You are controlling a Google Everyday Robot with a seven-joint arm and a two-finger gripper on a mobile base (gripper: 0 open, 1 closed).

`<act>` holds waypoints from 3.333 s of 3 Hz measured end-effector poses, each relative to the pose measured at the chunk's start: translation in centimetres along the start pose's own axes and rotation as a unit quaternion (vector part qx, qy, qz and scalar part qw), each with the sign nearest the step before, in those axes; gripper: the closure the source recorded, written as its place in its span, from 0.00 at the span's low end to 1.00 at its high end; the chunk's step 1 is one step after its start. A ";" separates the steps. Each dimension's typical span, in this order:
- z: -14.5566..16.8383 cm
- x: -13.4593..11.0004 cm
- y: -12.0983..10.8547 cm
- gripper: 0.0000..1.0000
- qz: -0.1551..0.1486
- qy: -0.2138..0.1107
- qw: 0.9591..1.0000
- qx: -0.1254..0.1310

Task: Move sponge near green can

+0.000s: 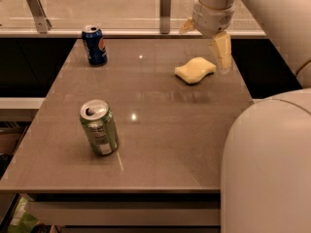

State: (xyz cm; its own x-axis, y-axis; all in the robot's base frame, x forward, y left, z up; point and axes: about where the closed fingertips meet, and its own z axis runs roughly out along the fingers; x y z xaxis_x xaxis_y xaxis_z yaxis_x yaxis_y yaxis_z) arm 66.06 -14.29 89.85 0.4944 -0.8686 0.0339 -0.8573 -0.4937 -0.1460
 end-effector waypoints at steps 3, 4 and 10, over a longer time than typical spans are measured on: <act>4.5 0.9 -0.3 0.00 -0.015 -0.039 0.999 -0.007; 5.9 0.7 -0.4 0.00 -0.023 -0.050 0.998 -0.019; 8.3 -0.1 -2.3 0.87 -0.045 -0.046 0.998 -0.023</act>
Offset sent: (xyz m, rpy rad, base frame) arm -0.0056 -0.0160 -0.0411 0.0401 0.1210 0.0442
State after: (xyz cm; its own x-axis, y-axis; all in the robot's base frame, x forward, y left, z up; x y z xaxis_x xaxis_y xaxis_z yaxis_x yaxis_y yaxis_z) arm 69.15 -12.73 82.01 0.5788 -0.8142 -0.0462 -0.8135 -0.5726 -0.1011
